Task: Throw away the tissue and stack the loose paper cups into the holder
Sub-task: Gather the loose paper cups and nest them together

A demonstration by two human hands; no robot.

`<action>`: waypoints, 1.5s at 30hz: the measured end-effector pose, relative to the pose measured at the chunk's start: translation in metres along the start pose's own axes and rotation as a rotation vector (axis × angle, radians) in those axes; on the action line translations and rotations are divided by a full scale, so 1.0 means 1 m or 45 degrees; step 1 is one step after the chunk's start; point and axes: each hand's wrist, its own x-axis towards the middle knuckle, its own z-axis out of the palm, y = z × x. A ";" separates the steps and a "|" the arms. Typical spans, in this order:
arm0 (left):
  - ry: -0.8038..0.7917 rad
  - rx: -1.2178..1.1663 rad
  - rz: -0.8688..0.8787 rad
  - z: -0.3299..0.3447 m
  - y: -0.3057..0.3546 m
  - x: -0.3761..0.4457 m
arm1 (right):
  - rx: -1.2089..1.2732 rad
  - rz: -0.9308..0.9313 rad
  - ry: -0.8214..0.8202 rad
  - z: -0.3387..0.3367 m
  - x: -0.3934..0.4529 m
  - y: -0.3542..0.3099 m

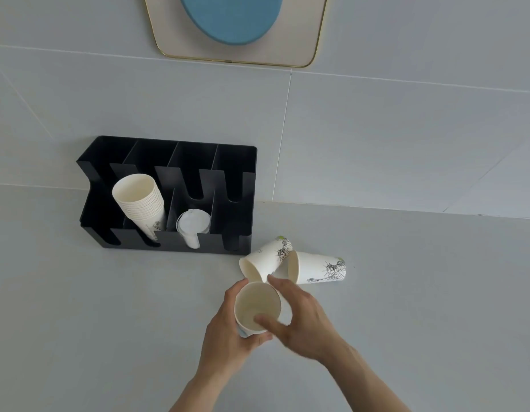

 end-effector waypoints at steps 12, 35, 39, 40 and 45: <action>-0.007 -0.026 0.005 -0.001 0.006 -0.002 | -0.801 0.085 -0.136 -0.018 0.057 0.079; -0.012 -0.050 -0.040 0.002 0.000 -0.002 | 0.434 -0.062 0.205 -0.042 -0.001 -0.033; 0.022 -0.089 -0.060 0.003 0.001 -0.002 | 0.146 -0.134 -0.023 -0.010 -0.009 -0.021; 0.019 -0.092 -0.054 0.003 0.002 -0.002 | 0.108 -0.136 -0.052 -0.005 -0.010 -0.017; 0.013 -0.065 -0.037 0.004 0.003 -0.001 | 0.046 -0.057 -0.043 0.008 -0.008 -0.003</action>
